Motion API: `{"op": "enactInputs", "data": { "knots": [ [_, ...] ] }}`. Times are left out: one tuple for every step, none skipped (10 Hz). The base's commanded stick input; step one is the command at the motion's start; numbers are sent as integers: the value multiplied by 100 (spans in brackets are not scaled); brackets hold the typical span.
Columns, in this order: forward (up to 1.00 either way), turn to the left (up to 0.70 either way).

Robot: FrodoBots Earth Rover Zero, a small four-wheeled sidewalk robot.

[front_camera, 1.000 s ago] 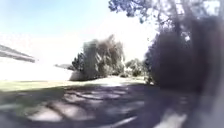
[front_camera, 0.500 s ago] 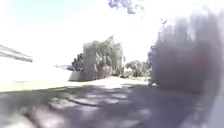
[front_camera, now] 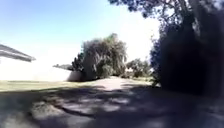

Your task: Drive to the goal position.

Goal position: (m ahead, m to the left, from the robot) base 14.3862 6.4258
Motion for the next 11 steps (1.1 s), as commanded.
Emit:
{"op": "enactInputs", "data": {
  "knots": [
    [100,16],
    [100,1],
    [100,0],
    [100,0],
    [100,0],
    [100,0],
    [100,0],
    [100,0],
    [100,0],
    [100,0],
    [100,0]
  ]
}}
